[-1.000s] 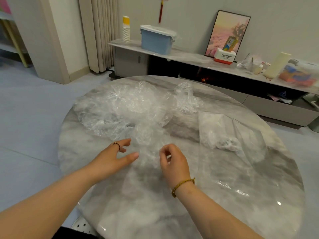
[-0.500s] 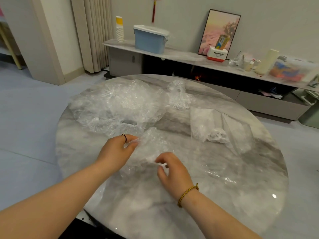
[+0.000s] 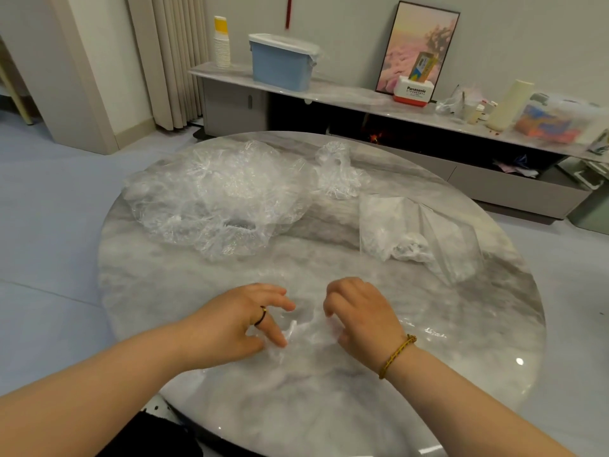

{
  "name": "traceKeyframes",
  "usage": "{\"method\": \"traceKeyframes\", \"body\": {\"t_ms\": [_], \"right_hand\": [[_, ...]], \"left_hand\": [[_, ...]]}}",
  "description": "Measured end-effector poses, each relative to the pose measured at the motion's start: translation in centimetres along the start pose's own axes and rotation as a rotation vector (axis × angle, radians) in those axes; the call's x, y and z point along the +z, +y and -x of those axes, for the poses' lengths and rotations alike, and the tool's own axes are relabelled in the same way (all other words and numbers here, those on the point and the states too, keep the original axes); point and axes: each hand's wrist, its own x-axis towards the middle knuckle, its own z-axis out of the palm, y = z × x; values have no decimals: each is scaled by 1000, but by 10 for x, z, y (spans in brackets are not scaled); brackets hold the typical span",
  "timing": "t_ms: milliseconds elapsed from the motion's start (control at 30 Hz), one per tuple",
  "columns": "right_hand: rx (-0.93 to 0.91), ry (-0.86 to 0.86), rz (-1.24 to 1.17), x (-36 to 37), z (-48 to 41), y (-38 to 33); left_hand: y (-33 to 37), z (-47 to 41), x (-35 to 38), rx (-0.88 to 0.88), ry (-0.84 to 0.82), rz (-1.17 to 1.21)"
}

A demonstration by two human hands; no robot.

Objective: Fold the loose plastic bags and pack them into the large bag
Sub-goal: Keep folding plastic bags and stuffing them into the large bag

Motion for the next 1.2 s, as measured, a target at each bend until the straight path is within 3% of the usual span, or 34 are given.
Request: {"method": "traceKeyframes", "body": {"t_ms": [100,200,267,333,433,533,633,800,933,1133,1200], "right_hand": [[-125,-95,60,12,15,4],[-135,-213,53,15,30,6],[-108,-250,26,15,35,6],[-109,-252,35,15,38,7],[-101,-244,107,13,39,6],[-66,-186,109,10,41,-3],[-133,-170,101,8,42,-15],[-190,-153,-16,19,41,-29],[-129,-192,-86,24,41,-29],[-46,-164,-154,26,43,-23],[-12,-152,-207,27,43,-22]], "left_hand": [[-7,7,8,-109,-190,-96],[-3,13,9,-233,-248,68],[0,12,6,-281,-125,242],[-4,8,5,-326,128,345],[-5,3,-1,-359,374,122],[-6,0,-1,-386,296,-139],[-11,-6,6,-467,266,-200],[-18,-14,5,-631,422,193],[-33,-14,-3,-720,526,410],[-57,-4,-11,-850,439,123],[-53,-5,-14,-835,495,1]]}}
